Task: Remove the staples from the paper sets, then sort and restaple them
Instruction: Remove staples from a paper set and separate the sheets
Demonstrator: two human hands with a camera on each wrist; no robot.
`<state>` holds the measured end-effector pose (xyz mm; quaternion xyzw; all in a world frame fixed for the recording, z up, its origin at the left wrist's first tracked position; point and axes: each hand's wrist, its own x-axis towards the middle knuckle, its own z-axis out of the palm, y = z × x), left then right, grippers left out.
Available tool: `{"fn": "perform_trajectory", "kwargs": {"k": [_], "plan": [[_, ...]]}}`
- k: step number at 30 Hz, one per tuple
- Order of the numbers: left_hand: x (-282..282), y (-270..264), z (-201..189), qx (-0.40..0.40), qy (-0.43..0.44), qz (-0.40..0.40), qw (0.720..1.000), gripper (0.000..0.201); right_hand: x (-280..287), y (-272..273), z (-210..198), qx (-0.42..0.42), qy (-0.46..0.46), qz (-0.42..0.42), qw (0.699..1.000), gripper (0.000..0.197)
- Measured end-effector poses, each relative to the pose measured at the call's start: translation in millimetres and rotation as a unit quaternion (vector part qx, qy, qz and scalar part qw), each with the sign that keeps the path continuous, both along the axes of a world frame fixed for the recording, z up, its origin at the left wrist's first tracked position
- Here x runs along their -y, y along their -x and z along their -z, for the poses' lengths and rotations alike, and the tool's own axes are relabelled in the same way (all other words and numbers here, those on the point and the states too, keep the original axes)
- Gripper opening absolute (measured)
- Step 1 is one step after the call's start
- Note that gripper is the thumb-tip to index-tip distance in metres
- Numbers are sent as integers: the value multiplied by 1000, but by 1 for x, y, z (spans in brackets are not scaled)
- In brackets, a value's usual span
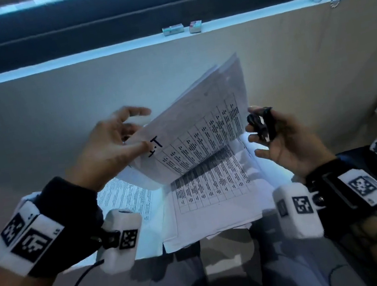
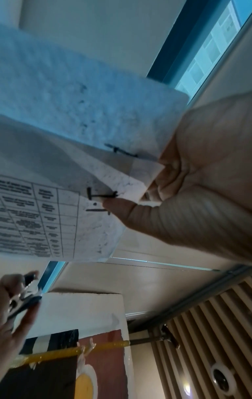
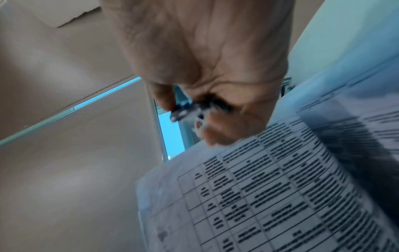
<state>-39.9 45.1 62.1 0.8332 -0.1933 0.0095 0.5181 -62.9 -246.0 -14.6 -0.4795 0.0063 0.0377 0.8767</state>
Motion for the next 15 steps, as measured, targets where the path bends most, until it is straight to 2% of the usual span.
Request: {"fn": "perform_trajectory", "kwargs": {"k": [2, 4, 6, 8, 9, 11, 15], "plan": [[0, -3, -7, 11, -9, -3, 1000, 44, 3, -4, -12, -3, -43, -5, 999, 26], [1, -8, -14, 18, -23, -1, 1000, 40, 1, -7, -23, 14, -28, 29, 999, 34], [0, -13, -21, 24, -36, 9, 999, 37, -3, -13, -31, 58, 109, 126, 984, 37], [-1, -19, -27, 24, -44, 18, 999, 37, -8, -20, -38, 120, 258, 202, 937, 49], [-2, -22, -30, 18, -44, 25, 999, 36, -11, -23, -41, 145, 300, 204, 921, 53], [-4, -24, -35, -2, -36, 50, 998, 37, -15, -29, -48, 167, 340, 172, 909, 51], [-11, -27, -42, -7, -32, 91, 995, 38, -24, -39, -61, 160, 303, 116, 932, 39]]}}
